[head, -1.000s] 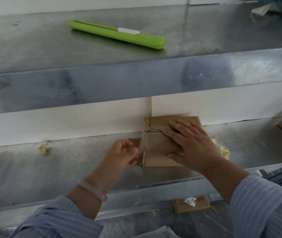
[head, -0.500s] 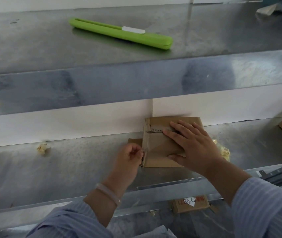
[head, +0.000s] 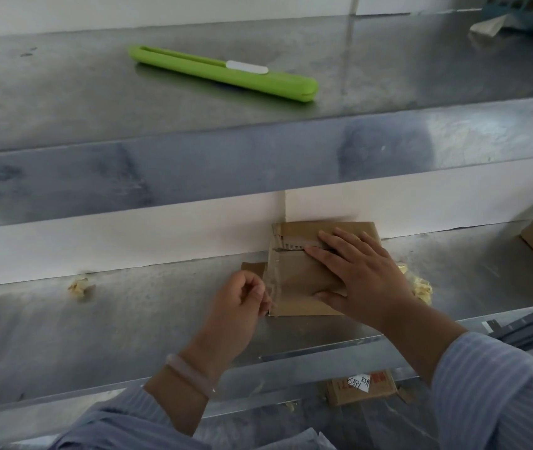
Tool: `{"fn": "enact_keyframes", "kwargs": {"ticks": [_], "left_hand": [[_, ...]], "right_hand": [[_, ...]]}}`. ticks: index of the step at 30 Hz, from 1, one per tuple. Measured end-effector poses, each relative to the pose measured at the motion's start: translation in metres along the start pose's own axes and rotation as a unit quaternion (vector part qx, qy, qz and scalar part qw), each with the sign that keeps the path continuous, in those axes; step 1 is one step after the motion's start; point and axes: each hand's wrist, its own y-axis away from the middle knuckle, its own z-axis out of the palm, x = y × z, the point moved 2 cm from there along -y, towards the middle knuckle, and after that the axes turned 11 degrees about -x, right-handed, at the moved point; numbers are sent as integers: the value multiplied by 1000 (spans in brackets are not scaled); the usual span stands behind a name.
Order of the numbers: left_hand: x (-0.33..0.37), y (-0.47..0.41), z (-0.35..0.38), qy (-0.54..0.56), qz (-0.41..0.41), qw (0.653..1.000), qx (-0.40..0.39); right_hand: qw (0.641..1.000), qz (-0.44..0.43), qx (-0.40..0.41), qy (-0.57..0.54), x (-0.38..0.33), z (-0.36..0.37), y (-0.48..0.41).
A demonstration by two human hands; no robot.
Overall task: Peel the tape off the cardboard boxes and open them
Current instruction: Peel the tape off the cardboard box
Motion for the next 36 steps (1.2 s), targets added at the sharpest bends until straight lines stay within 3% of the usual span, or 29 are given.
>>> {"fn": "enact_keyframes", "kwargs": {"ticks": [6,8,10,12,14,18,21,24,27,29,32,36], "left_hand": [[14,0,-7,246,-87,964,-47],[12,-3,-8,196,-68,978,-36],[8,-8,-13,44,-28,999,3],[8,-12,-16,-81,32,996,22],[11,-16,-19,-177,92,980,26],[20,-24,-19,-350,217,911,20],[14,-24,-16,-365,252,896,33],[11,-24,-24,-334,233,910,77],[11,-26,-28,-345,229,910,39],[11,-28,-30,-307,193,931,47],[16,-36,-38,-161,123,975,93],[24,-34,-35,-221,179,952,117]], "right_hand": [[1000,4,-4,-1,-1,-1,0],[1000,4,-2,-2,-1,-1,0],[1000,3,0,-1,-1,0,0],[1000,1,3,-3,-1,0,0],[1000,-1,10,-3,-1,1,0],[1000,-1,17,-1,-1,0,-1],[1000,3,22,-11,0,-1,0],[1000,5,25,-15,-1,0,1],[999,9,26,-22,-2,-2,0],[999,3,26,-27,-3,-4,3],[999,-17,31,-29,-6,-2,10],[999,-14,34,-27,-8,-2,11]]}}
